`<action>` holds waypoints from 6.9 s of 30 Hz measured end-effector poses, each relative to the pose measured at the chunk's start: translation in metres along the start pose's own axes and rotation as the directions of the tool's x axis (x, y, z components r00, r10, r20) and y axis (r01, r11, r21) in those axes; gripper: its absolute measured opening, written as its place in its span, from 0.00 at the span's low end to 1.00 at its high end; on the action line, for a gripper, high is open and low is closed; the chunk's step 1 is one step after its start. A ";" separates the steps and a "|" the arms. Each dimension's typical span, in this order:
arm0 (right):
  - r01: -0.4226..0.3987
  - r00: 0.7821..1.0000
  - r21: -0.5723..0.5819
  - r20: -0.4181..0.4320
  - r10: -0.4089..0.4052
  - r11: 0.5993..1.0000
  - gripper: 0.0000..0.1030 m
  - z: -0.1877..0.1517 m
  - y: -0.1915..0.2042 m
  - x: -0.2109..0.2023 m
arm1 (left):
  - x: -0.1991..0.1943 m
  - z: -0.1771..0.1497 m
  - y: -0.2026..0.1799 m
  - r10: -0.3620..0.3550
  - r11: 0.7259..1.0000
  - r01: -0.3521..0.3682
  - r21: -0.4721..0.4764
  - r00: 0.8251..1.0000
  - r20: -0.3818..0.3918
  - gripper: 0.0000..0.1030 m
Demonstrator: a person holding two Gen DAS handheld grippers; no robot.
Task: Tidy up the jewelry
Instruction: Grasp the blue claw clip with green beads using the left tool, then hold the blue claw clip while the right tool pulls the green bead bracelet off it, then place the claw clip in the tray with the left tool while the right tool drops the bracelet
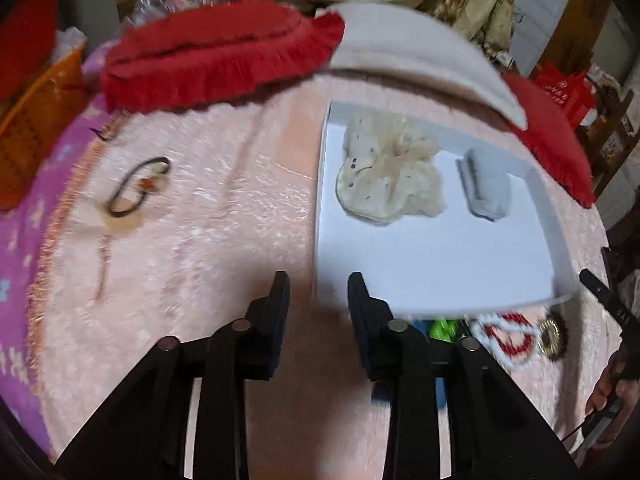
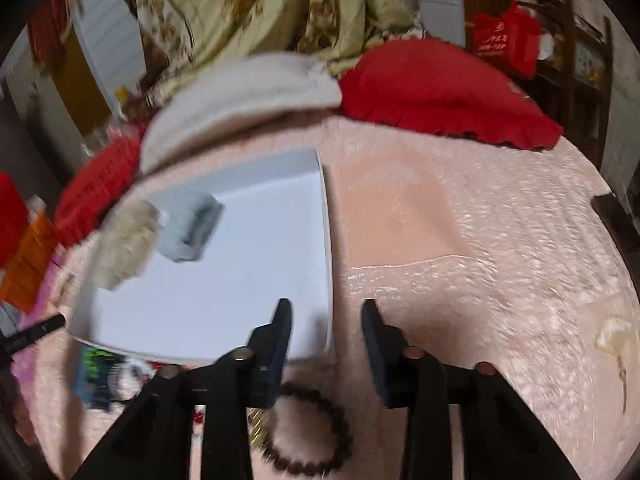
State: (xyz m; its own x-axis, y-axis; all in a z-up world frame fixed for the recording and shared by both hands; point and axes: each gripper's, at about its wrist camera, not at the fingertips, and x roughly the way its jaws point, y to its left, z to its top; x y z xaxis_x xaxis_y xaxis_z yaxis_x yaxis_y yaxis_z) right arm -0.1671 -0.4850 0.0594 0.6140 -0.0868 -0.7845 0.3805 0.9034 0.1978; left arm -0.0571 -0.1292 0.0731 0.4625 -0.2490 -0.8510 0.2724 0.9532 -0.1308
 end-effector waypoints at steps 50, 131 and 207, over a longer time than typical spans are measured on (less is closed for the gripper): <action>-0.330 0.933 -0.076 -0.180 0.313 0.941 0.40 -0.088 0.143 -0.008 | -0.047 -0.090 -0.025 -0.266 0.853 0.196 0.484 0.961 0.081 0.12; -0.261 0.959 -0.380 -0.208 0.193 0.887 0.18 -0.137 0.217 0.019 | -0.046 -0.062 0.031 -0.319 0.941 0.296 0.167 0.938 0.137 0.12; -0.311 0.937 0.011 -0.163 0.309 0.950 0.10 0.019 0.187 0.086 | 0.024 0.016 0.006 -0.289 0.951 0.286 0.116 0.957 0.010 0.36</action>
State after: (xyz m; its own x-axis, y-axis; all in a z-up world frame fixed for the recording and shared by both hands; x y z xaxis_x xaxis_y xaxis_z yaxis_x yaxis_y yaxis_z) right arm -0.0302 -0.3319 0.0399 0.5802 0.2661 -0.7698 0.1778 0.8810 0.4385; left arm -0.0311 -0.1321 0.0603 0.3724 -0.5158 -0.7715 0.4892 0.8155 -0.3091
